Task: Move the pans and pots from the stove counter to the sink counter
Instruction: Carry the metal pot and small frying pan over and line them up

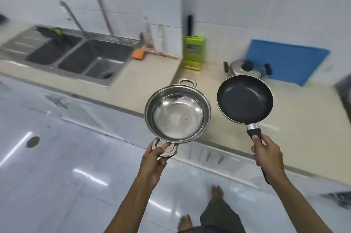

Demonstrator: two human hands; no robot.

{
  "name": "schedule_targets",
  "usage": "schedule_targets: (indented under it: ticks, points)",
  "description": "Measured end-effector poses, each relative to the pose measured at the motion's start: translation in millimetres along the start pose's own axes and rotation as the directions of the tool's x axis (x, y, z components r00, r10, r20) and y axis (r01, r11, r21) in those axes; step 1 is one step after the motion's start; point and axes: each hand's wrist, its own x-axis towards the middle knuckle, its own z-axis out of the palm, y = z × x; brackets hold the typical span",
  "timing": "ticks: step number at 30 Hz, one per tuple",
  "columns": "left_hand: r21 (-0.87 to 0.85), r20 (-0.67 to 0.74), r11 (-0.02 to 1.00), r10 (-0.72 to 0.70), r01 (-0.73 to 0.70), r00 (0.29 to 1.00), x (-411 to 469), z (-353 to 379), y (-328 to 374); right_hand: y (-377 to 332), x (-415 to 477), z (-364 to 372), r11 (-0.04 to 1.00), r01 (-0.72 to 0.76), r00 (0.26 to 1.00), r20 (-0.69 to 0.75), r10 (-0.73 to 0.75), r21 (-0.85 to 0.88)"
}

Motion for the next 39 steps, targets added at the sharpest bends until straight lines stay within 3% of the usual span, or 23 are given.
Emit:
schedule_targets:
  ticks: [9, 21, 31, 39]
  points:
    - [-0.188, -0.273, 0.946, 0.207, -0.263, 0.939, -9, -146, 124, -148, -9, 225, 0.984, 0.178, 0.917, 0.36, -0.172, 0.016]
    - [-0.323, -0.576, 0.808, 0.246, -0.493, 0.78, 48, -359, 306, -297, -38, 575, 0.946, 0.324, 0.713, 0.664, -0.225, -0.027]
    - [-0.293, -0.713, 0.733, 0.261, -0.614, 0.651, 93, -526, 451, -406, -88, 841, 0.931, 0.364, 0.538, 0.817, -0.206, -0.004]
    - [-0.272, -0.692, 0.757, 0.275, -0.595, 0.667, 154, -693, 603, -493, -145, 1044, 0.945, 0.326, 0.563, 0.801, -0.204, 0.012]
